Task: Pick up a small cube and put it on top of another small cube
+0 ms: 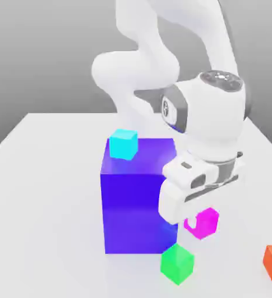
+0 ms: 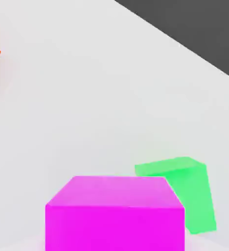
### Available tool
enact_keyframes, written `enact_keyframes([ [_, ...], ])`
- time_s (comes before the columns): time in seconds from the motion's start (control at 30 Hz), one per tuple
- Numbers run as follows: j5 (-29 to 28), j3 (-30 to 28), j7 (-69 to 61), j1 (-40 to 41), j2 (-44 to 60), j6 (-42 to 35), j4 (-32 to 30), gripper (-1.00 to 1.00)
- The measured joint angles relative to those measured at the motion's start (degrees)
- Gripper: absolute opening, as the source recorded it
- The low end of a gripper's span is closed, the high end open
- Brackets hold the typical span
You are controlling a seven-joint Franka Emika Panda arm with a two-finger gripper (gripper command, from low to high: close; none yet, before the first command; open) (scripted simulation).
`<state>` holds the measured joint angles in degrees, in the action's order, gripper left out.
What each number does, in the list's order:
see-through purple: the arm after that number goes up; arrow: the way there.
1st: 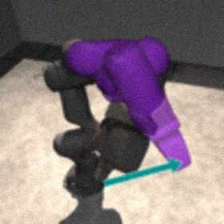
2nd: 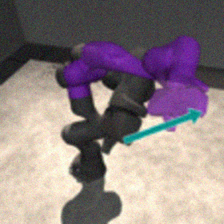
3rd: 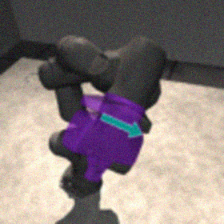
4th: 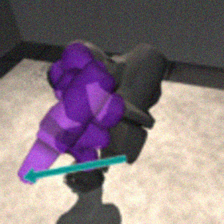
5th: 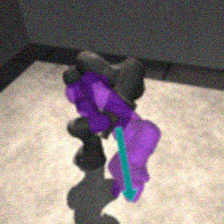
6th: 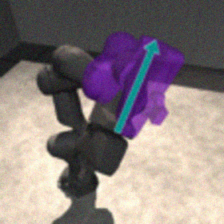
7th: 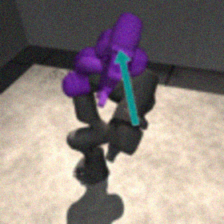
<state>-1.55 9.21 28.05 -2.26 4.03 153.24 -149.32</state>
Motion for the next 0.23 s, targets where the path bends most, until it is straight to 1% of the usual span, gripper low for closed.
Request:
enact_keyframes([
  [0.1,-2.2,-1.0,1.1,-0.6,5.6,5.0,0.5,-1.00],
  [0.13,-3.1,-1.5,1.7,-0.9,7.5,6.8,0.6,1.00],
  [0.23,-3.1,-1.5,1.7,-0.9,7.5,6.8,0.6,1.00],
])
